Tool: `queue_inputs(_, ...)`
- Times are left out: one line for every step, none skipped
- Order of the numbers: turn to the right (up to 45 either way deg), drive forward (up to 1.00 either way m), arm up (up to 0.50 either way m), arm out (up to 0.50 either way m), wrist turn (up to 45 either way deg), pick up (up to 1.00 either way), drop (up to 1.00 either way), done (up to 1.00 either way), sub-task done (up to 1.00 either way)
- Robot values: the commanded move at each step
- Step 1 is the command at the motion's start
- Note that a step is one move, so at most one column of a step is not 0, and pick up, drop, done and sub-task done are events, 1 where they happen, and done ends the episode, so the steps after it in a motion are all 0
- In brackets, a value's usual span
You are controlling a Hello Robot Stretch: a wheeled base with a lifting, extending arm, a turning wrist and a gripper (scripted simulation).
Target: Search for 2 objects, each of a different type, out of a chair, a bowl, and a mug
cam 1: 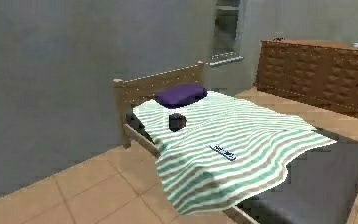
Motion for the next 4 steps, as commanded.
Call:
queue_inputs(-45.0, 0.00, 0.00, 0.00, 0.0, 0.00, 0.00, 0.00, 0.00)
queue_inputs(-45.0, 0.00, 0.00, 0.00, 0.0, 0.00, 0.00, 0.00, 0.00)
queue_inputs(-33.0, 0.00, 0.00, 0.00, 0.0, 0.00, 0.00, 0.00, 0.00)
queue_inputs(0.0, 1.00, 0.00, 0.00, 0.0, 0.00, 0.00, 0.00, 0.00)
